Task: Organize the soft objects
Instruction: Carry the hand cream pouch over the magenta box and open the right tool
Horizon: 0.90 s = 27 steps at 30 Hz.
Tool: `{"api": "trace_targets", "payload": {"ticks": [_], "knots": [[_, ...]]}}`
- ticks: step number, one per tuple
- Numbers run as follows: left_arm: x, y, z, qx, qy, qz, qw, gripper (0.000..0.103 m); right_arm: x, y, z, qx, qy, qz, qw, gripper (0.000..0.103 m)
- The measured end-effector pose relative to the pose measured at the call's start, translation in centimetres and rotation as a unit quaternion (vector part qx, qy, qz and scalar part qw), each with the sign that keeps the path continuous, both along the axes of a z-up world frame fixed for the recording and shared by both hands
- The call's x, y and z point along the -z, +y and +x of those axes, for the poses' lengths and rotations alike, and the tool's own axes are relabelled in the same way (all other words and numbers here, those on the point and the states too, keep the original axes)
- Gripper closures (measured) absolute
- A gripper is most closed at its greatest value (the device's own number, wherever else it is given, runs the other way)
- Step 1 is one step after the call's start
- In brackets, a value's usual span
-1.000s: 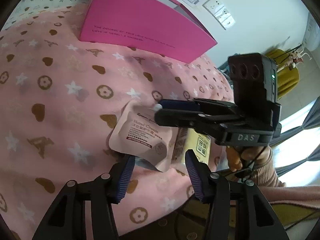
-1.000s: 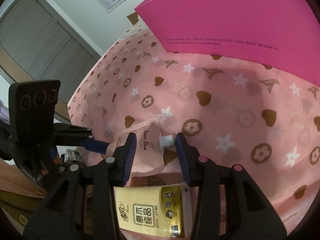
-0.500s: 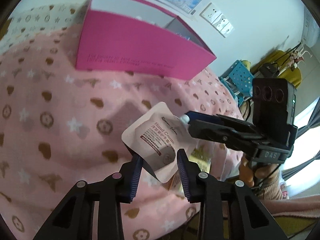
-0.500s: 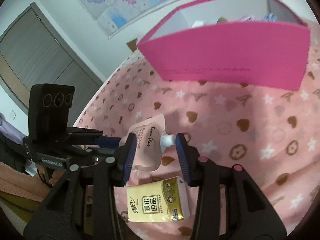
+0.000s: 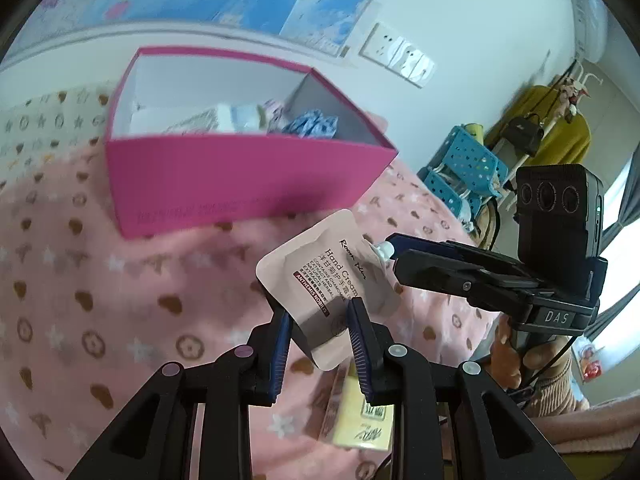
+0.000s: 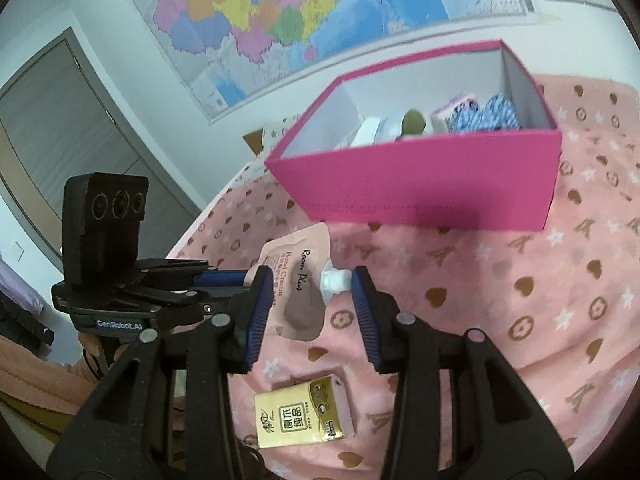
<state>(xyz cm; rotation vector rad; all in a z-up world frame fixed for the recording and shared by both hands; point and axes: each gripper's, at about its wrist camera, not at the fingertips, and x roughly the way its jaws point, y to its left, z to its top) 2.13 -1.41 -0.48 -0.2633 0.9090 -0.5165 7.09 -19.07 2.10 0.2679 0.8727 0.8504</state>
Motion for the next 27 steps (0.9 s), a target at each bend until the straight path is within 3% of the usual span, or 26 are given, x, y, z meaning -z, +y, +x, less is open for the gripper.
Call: {"api": "trace_targets", "payload": {"ticks": [17, 27], "knots": [[-5.3, -2.5, 5.0, 0.018, -0.069, 0.037, 0.9968, 0.075, -4.2, -2.8, 4.4, 0.037, -0.052, 0.014, 0.998, 0.059], [-6.5, -3.6, 10.0, 0.020, -0.071, 0.047, 0.9962, 0.075, -4.7, -3.8, 8.9, 0.062, -0.054, 0.015, 0.997, 0.059]]}}
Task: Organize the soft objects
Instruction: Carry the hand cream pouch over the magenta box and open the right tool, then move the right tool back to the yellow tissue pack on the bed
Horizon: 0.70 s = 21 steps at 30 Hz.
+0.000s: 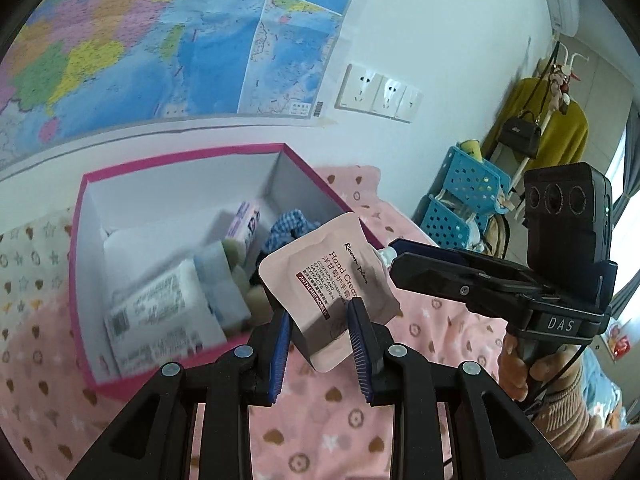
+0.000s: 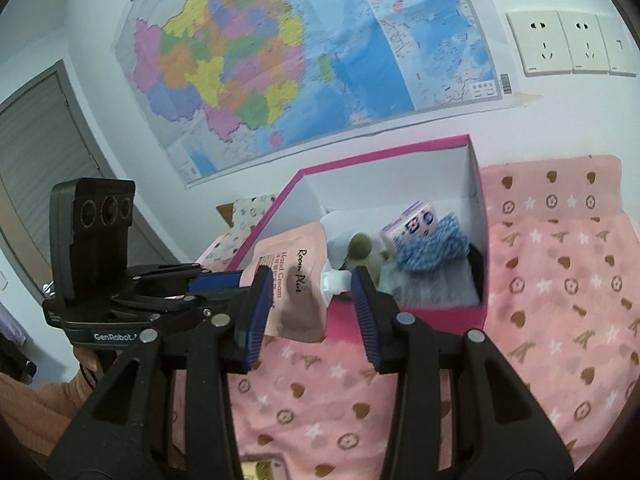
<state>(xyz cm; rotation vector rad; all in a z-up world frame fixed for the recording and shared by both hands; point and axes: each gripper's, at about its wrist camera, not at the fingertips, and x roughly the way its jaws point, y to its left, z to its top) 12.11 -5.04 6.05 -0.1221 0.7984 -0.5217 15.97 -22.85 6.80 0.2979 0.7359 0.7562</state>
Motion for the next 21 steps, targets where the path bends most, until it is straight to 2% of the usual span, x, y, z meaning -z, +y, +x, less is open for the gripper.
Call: {"api": "trace_targets", "payload": {"ticks": [7, 18, 21], "knots": [[0.5, -0.6, 3.6, -0.008, 0.011, 0.005, 0.9999, 0.075, 1.0, -0.7, 3.3, 0.017, 0.019, 0.004, 1.000, 0.059], [2.9, -1.2, 8.0, -0.019, 0.050, 0.008, 0.9985, 0.075, 3.3, -1.2, 7.7, 0.038, 0.062, 0.007, 0.997, 0.059], [4.0, -1.0, 8.9, -0.035, 0.068, 0.015, 0.9970, 0.066, 3.9, -1.2, 8.3, 0.045, 0.072, 0.015, 0.996, 0.059]]}}
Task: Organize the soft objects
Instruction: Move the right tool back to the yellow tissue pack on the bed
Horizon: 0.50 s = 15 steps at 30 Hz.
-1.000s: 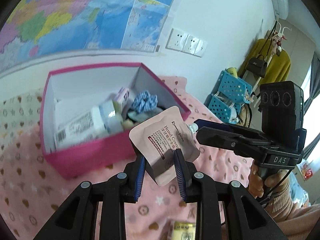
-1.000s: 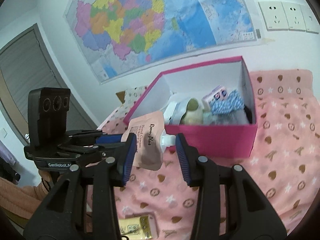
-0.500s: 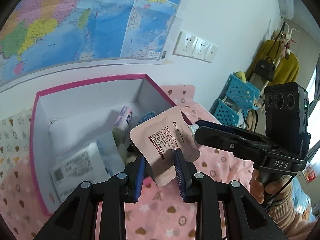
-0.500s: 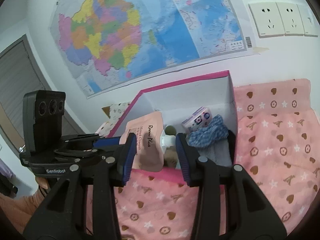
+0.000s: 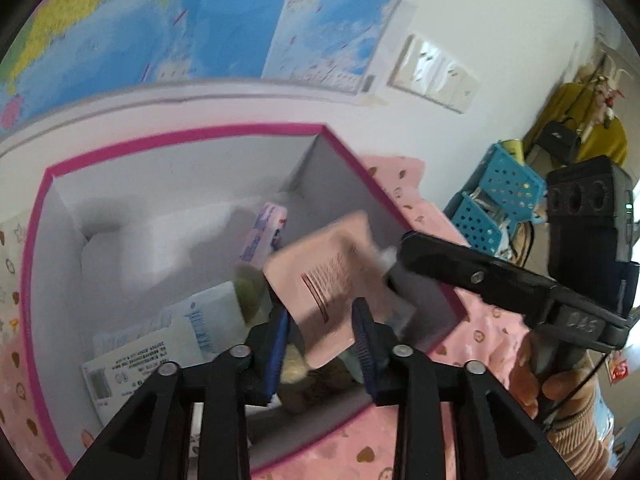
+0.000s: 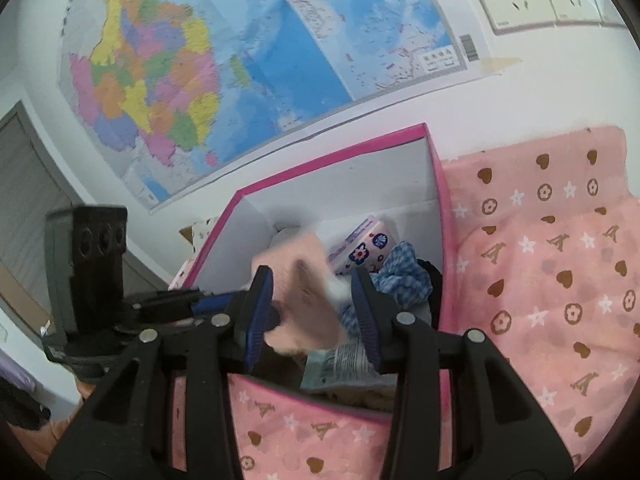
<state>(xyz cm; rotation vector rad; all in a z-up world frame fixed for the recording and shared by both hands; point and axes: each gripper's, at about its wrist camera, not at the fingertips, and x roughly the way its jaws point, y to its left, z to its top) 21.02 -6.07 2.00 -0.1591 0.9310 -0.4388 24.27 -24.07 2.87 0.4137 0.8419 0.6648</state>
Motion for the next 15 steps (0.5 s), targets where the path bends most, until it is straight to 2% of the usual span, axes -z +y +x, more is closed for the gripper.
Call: {"api": "trace_targets", "payload": {"ticks": [1, 2, 9, 15], "knots": [[0.2, 0.1, 0.1, -0.003, 0.004, 0.001, 1.0000, 0.059, 0.1, 0.0, 0.0, 0.001, 0.001, -0.001, 1.000, 0.059], [0.5, 0.2, 0.1, -0.008, 0.006, 0.002, 0.9999, 0.058, 0.2, 0.1, -0.2, 0.002, 0.000, -0.005, 1.000, 0.059], [0.8, 0.9, -1.0, -0.014, -0.011, 0.023, 0.9996, 0.058, 0.7, 0.4, -1.4, -0.009, -0.001, -0.024, 1.000, 0.059], [0.3, 1.5, -3.1, -0.008, -0.036, 0.029, 0.9989, 0.057, 0.8, -0.3, -2.5, -0.006, -0.002, -0.015, 1.000, 0.059]]}}
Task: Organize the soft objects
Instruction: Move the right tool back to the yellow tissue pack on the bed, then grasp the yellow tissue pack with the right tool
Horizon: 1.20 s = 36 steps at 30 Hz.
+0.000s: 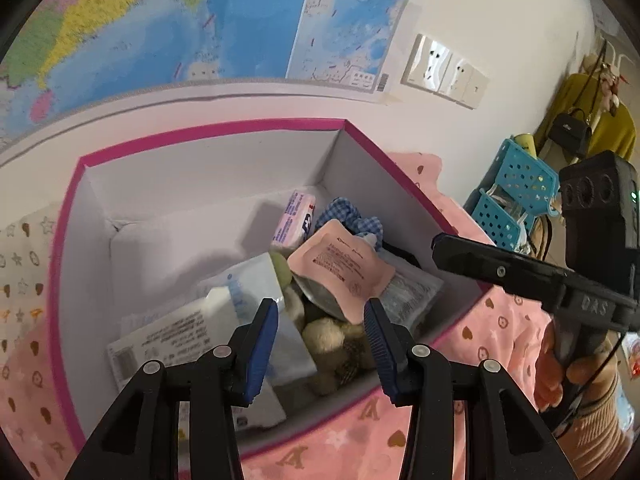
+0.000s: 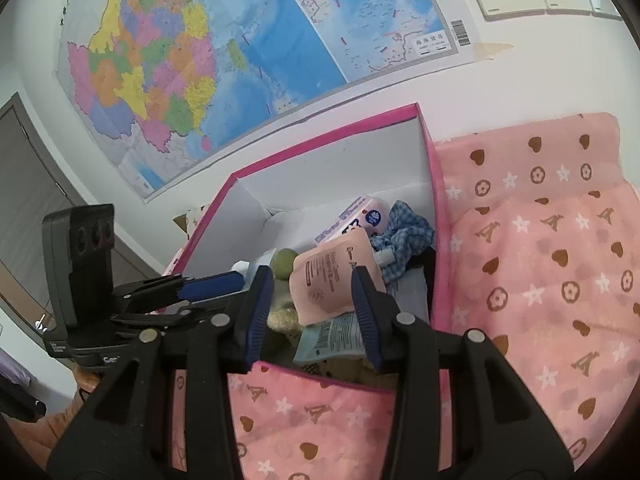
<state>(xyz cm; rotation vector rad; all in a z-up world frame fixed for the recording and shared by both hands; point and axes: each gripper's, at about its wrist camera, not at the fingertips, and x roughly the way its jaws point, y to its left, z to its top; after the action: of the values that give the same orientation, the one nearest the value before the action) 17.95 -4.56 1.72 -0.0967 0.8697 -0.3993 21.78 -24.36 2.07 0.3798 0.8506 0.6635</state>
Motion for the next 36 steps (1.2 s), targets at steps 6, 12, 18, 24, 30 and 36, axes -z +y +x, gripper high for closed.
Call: {"api": "trace_targets", "payload": {"ticks": [6, 12, 18, 24, 30, 36], "knots": [[-0.7, 0.9, -3.2, 0.011, -0.019, -0.018, 0.9996, 0.052, -0.7, -0.3, -2.3, -0.017, -0.010, 0.009, 1.000, 0.059], [-1.4, 1.7, -7.7, 0.029, -0.030, -0.046, 0.9981, 0.046, -2.1, -0.5, -5.9, -0.049, -0.023, 0.032, 0.998, 0.059], [-0.5, 1.6, -12.0, 0.047, -0.024, -0.043, 0.9977, 0.045, -2.2, -0.6, -9.8, -0.075, -0.021, 0.045, 0.996, 0.059], [2.0, 2.0, -15.1, 0.055, 0.015, -0.054, 0.9969, 0.045, -1.1, -0.8, -13.4, -0.083, -0.009, 0.035, 0.996, 0.058], [4.3, 2.0, -17.1, 0.051, 0.054, -0.074, 0.9945, 0.045, 1.7, -0.1, -15.7, -0.095, 0.033, 0.028, 0.994, 0.058], [6.2, 1.6, -19.3, 0.050, 0.087, -0.083, 0.9914, 0.045, 4.3, 1.0, -17.2, -0.114, 0.070, 0.004, 0.991, 0.058]]}}
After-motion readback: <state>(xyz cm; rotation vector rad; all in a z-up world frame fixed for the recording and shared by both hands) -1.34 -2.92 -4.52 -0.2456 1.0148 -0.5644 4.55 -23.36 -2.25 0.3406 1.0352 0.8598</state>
